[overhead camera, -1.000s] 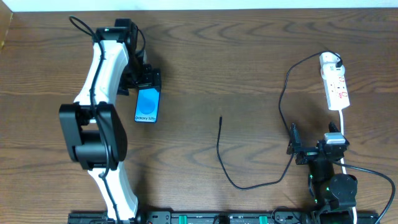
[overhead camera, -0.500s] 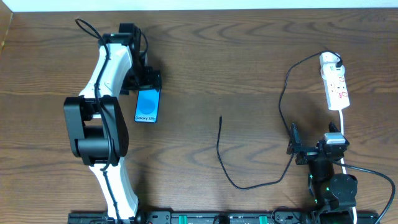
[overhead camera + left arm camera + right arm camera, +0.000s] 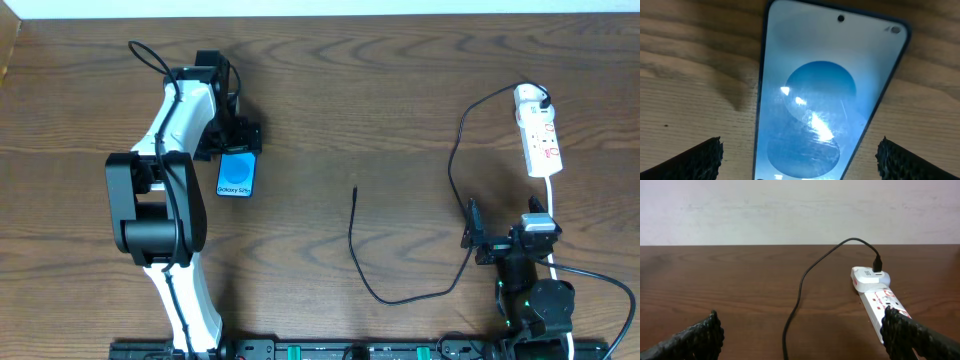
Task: Plug charger to phone and switch on socket
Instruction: 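Lower the left gripper onto the phone and close on its sides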
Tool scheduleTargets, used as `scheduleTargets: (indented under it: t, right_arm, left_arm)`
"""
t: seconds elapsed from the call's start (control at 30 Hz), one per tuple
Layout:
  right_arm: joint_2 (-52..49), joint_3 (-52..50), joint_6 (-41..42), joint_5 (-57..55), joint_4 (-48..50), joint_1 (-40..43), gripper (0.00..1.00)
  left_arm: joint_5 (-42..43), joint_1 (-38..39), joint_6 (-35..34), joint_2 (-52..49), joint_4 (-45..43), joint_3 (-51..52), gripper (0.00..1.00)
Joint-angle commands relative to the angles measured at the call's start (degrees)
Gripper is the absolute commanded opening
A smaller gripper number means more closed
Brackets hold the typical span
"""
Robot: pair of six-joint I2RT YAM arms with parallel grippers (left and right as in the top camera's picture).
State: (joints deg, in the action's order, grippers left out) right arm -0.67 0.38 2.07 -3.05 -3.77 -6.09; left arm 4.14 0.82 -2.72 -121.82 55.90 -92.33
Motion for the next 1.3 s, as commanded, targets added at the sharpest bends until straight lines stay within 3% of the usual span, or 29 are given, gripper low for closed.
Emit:
scheduleTargets:
  t: [0.0,1.27]
  right_arm:
    - [0.4,-0.1,-0.9,-0.5,-0.2,-0.3,0.99]
    - [0.4,-0.1,-0.9,-0.5,-0.1,-0.3,0.99]
  left_arm:
    - [-0.7,-0.1,1.0,-0.2,-0.3,1.6,0.98]
    - [1.0,-0.1,2.9,-0.2,-5.0,7.2,0.98]
